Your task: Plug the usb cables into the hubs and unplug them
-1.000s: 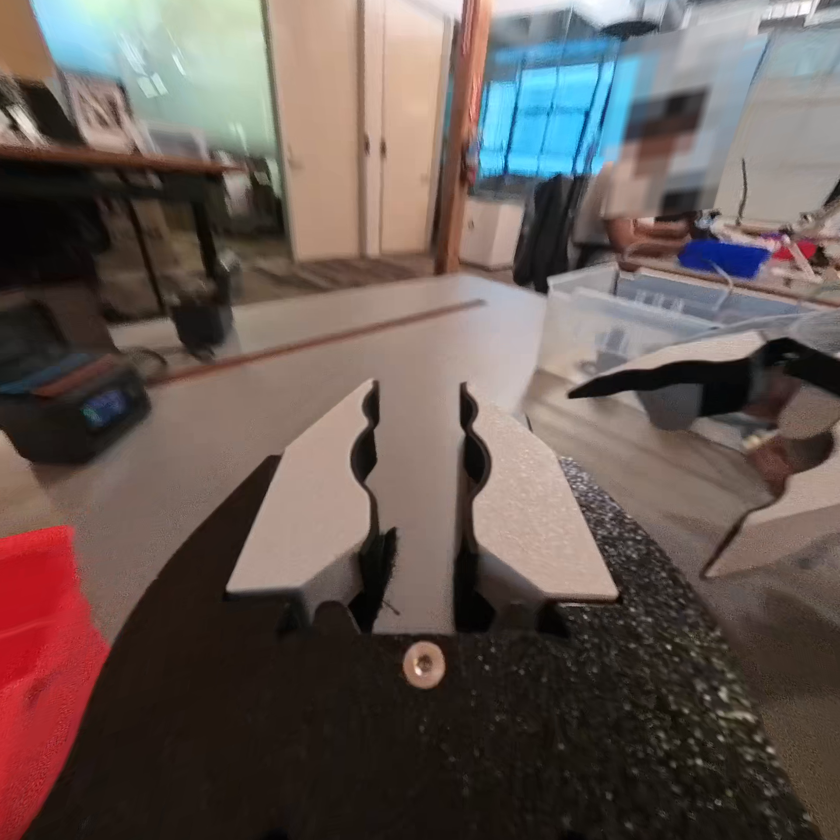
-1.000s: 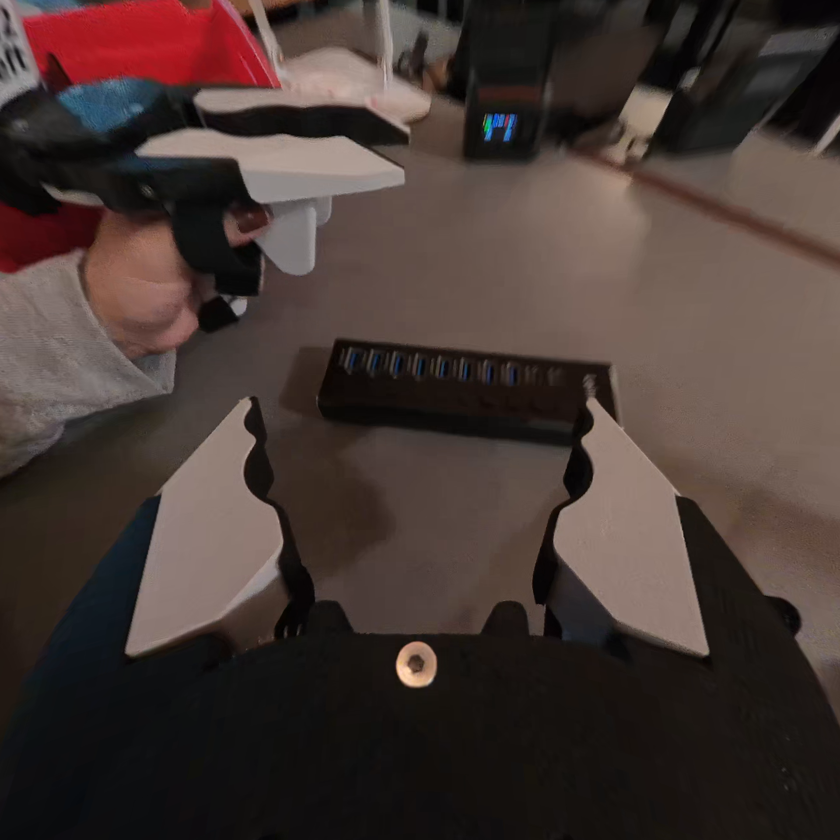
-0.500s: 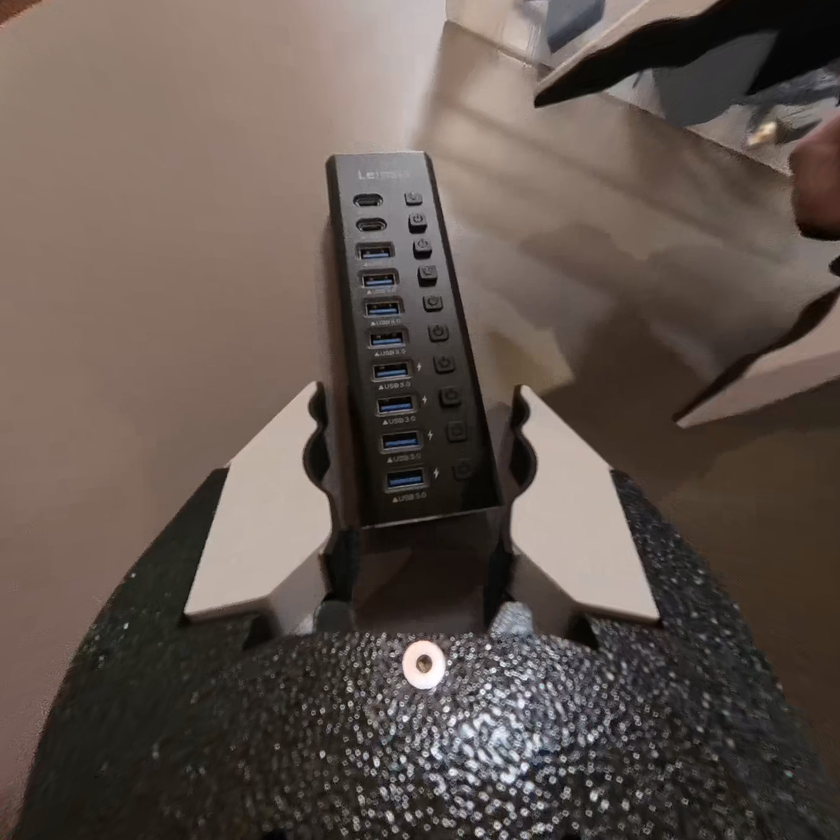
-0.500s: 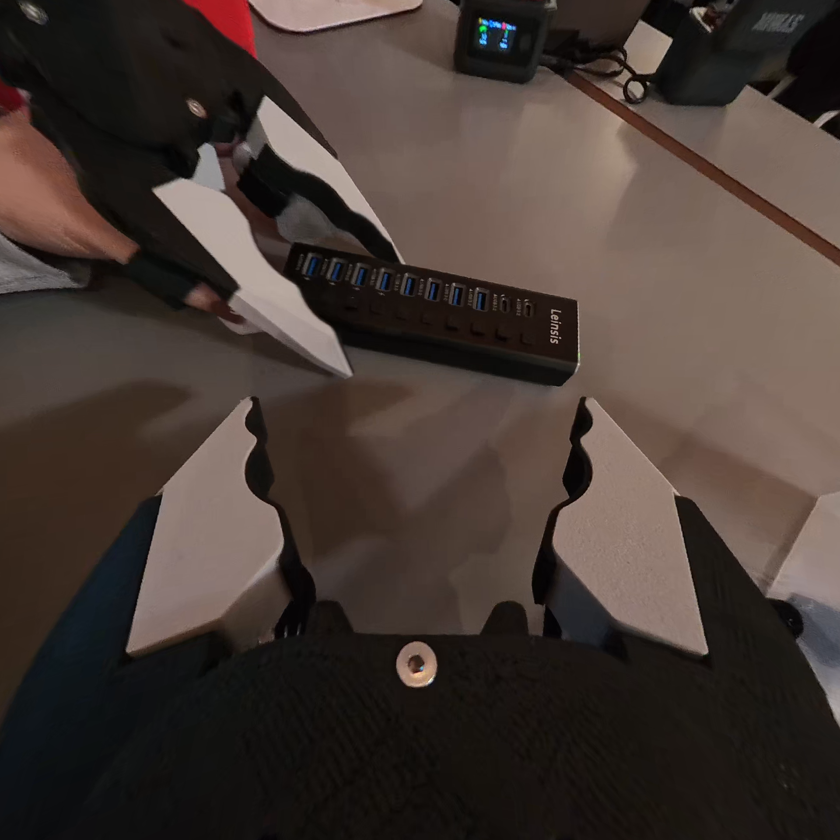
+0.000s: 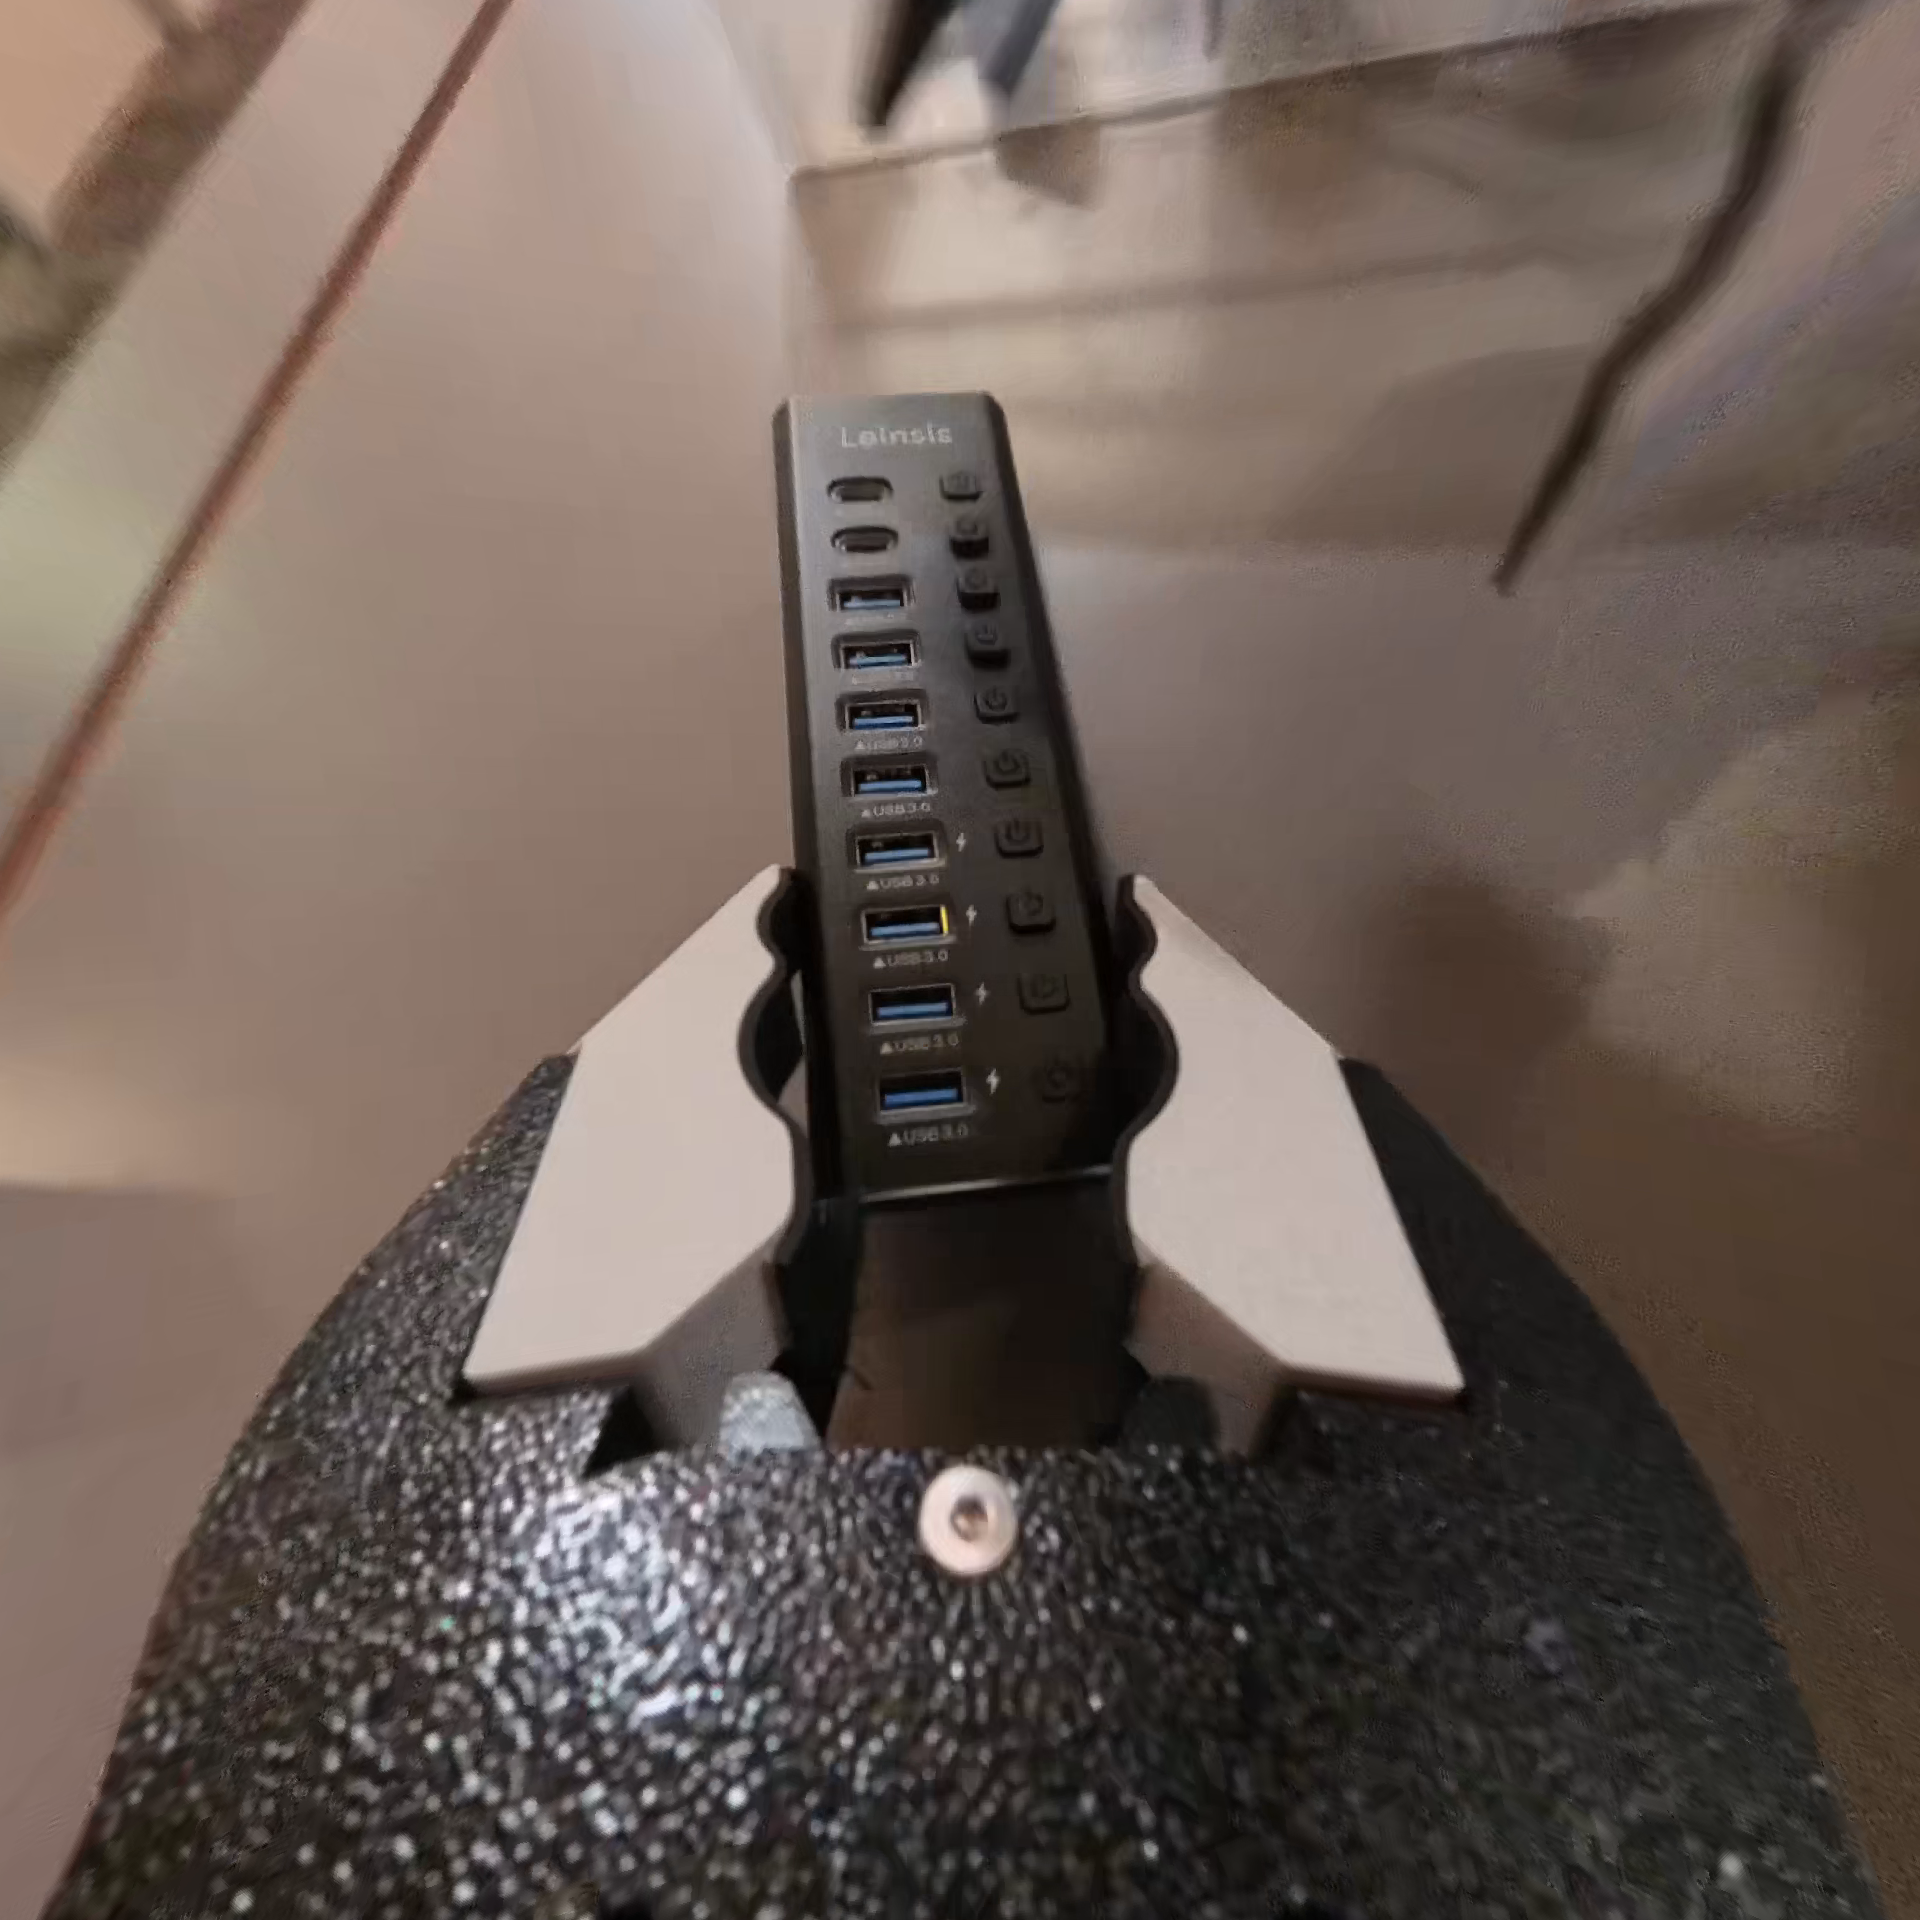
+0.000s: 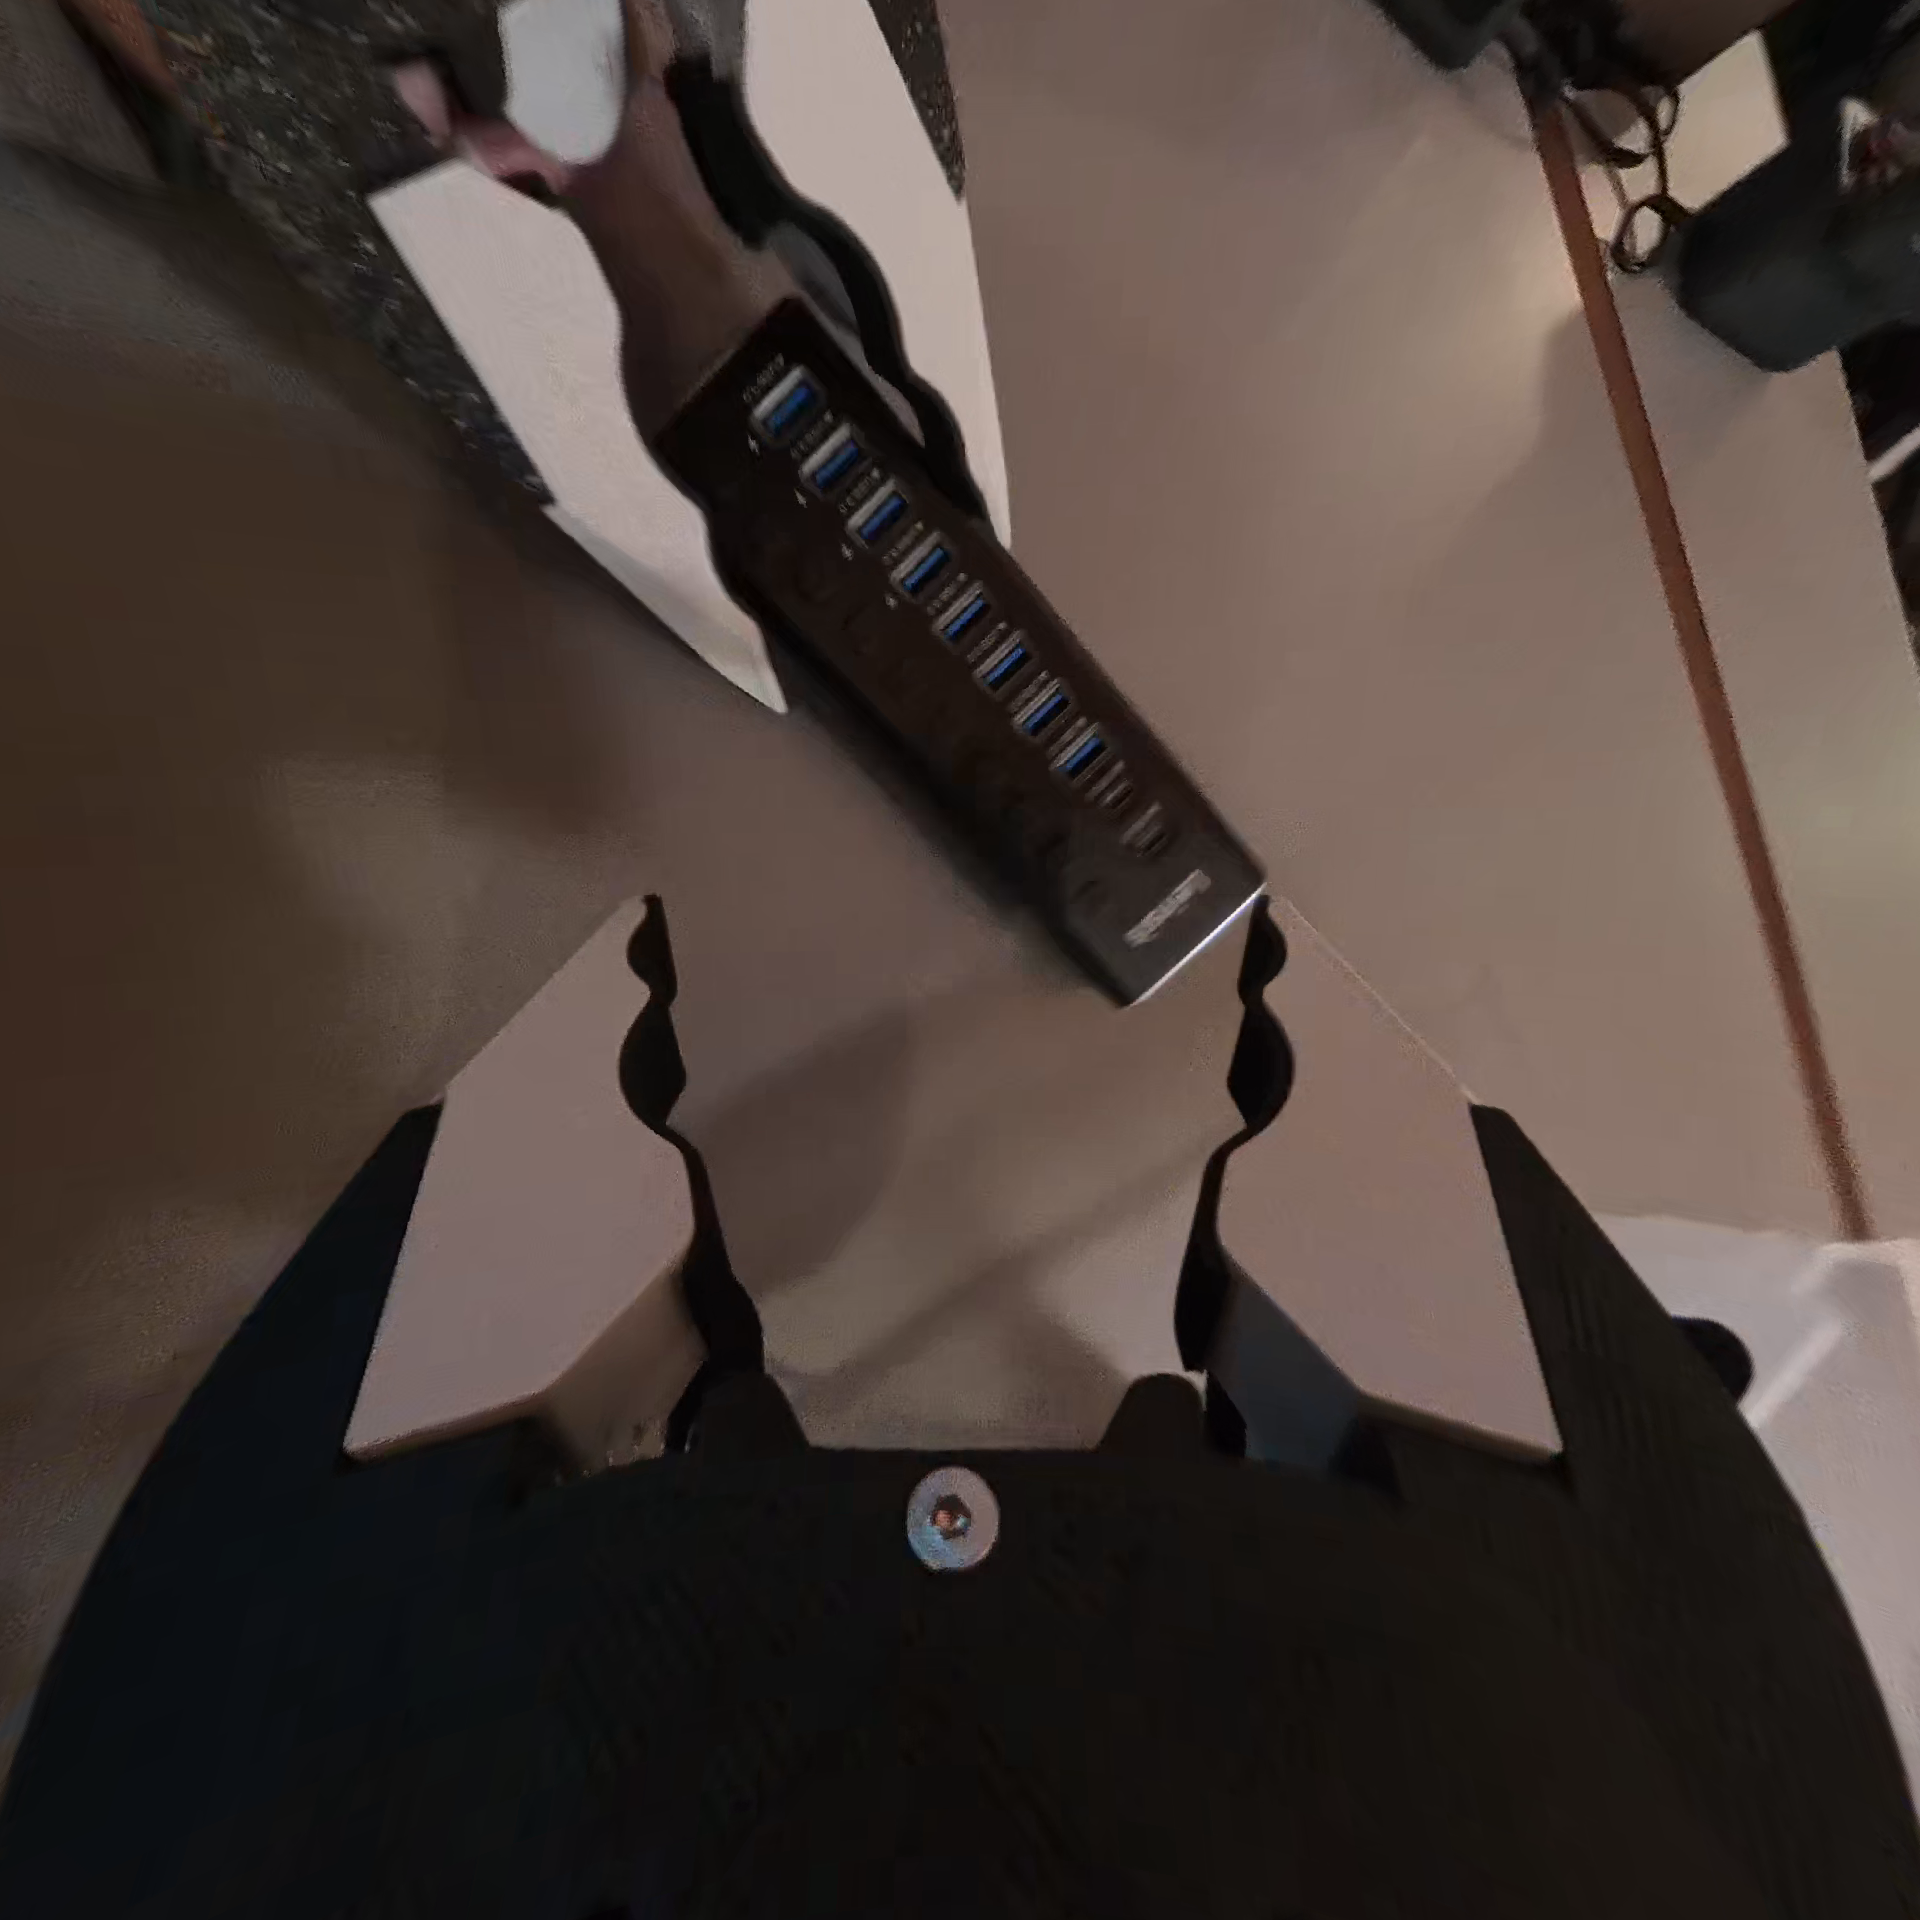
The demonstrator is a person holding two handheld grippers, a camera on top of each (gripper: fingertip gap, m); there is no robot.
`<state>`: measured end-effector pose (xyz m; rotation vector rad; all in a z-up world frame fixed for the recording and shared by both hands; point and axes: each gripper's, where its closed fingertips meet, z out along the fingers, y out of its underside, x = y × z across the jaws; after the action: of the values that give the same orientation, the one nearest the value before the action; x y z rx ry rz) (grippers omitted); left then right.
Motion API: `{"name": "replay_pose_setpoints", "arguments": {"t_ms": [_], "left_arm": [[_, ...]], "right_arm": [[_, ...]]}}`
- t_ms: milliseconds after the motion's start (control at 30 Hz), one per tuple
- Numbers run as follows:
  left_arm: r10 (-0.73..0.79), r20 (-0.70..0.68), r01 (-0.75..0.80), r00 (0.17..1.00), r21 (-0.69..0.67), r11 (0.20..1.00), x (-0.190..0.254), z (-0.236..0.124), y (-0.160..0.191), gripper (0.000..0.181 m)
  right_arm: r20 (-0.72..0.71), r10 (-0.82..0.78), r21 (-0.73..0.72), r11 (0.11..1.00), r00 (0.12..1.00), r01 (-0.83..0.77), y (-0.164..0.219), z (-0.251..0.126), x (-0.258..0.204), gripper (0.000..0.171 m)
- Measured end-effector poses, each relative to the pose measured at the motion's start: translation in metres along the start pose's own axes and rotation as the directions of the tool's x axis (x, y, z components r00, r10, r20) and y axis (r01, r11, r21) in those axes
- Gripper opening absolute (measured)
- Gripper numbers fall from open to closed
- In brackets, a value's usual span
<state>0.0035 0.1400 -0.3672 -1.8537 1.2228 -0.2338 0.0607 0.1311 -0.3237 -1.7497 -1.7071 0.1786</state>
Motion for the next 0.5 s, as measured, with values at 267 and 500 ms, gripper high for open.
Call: {"name": "replay_pose_setpoints", "arguments": {"t_ms": [267,500], "left_arm": [[0.469,0.187,-0.484,0.863,0.039,0.874,0.011,-0.007,-0.017,0.059],[0.752,0.363,-0.781,0.550,-0.097,0.617,0.021,-0.010,-0.028,0.058]], "right_arm": [[0.374,-0.009,-0.180,0.980,0.927,0.082,-0.001,0.003,0.007,0.094],[0.653,0.047,-0.217,0.968,0.756,0.127,0.004,0.022,-0.017,0.054]]}}
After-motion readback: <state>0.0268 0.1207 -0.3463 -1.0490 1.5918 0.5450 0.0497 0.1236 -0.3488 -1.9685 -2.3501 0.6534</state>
